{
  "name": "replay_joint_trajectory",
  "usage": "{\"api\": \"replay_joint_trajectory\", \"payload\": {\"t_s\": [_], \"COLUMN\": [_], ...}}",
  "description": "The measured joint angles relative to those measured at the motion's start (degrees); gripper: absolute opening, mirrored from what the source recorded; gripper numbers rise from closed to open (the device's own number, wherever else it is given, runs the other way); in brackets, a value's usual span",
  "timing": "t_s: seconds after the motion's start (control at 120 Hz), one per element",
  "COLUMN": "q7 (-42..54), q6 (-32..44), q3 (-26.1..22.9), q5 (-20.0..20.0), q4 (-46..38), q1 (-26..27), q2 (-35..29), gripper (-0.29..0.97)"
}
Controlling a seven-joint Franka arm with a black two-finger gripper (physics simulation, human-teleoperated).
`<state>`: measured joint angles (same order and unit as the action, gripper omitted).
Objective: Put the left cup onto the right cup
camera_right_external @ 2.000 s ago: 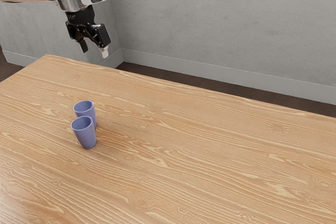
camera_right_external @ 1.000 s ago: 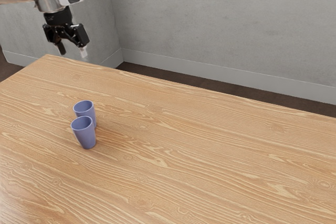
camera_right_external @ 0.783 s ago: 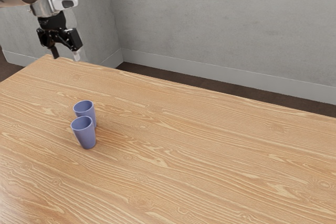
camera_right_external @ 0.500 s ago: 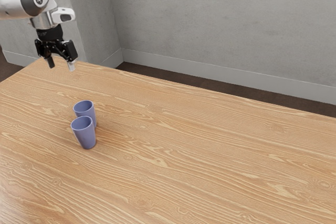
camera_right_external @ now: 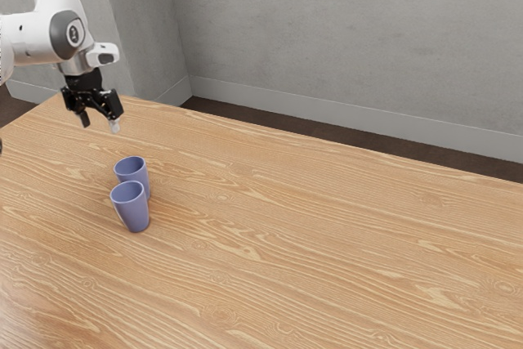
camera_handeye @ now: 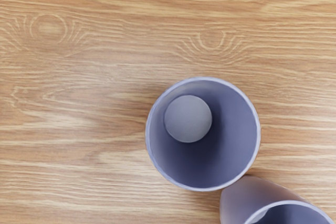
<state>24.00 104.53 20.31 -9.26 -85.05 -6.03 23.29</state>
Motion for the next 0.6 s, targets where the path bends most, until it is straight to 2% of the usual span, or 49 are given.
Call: {"api": "replay_joint_trajectory", "payload": {"t_s": [0.6], "q7": [2.52], "q6": [11.12], "q3": [-0.33], "q5": [-0.94], "q4": [-5.06], "q1": [-0.82], "q2": [3.49], "gripper": [0.68]}}
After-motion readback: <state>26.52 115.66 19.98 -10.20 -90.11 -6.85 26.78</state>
